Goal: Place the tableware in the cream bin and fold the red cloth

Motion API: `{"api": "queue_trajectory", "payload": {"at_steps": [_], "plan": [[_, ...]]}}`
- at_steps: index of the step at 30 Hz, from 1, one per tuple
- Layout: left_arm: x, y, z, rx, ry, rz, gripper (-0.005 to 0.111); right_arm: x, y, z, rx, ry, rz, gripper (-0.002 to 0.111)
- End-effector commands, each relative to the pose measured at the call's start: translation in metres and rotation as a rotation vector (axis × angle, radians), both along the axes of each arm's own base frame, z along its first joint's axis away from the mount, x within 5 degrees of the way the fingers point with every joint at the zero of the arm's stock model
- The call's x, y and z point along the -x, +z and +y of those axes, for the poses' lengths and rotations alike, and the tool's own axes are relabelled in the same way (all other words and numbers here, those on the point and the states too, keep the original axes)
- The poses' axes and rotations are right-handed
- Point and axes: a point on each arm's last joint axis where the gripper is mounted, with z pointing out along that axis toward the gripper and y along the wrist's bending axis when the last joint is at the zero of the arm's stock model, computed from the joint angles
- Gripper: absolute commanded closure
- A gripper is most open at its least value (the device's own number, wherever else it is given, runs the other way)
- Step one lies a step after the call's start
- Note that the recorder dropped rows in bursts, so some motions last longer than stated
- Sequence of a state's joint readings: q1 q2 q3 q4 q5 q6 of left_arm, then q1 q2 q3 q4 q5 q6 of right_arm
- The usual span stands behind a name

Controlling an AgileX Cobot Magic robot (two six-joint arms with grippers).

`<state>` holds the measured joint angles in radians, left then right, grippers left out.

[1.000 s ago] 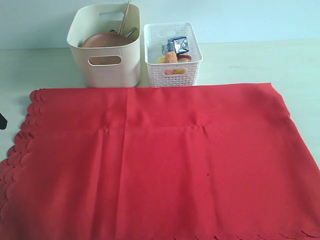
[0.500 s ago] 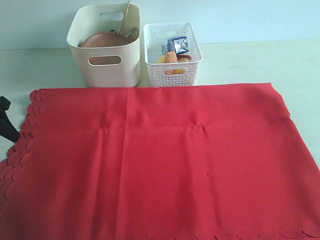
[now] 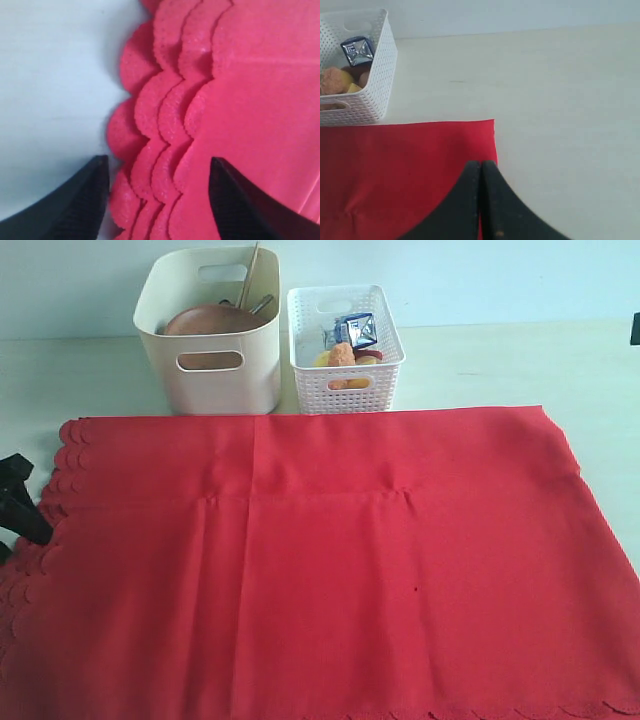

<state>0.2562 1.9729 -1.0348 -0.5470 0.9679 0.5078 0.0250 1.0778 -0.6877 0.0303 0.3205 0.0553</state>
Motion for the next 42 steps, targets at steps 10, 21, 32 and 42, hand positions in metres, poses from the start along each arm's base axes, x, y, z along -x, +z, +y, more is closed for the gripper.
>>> {"api": "queue_trajectory", "payload": {"at_steps": [10, 21, 32, 42], "plan": [[0.007, -0.011, -0.015, 0.156, -0.047, 0.065, 0.049, -0.05, 0.001, 0.0, 0.009, 0.0, 0.018, 0.108], [0.008, -0.018, -0.039, 0.232, -0.096, 0.055, 0.049, -0.054, 0.001, 0.0, 0.009, 0.0, 0.014, 0.108], [0.007, -0.021, -0.046, 0.248, -0.121, 0.049, 0.106, -0.051, -0.004, 0.001, 0.008, 0.001, 0.071, 0.108], [0.014, 0.007, -0.027, 0.251, -0.067, 0.059, 0.106, -0.041, -0.018, 0.01, -0.058, 0.077, 0.266, 0.108]]}}
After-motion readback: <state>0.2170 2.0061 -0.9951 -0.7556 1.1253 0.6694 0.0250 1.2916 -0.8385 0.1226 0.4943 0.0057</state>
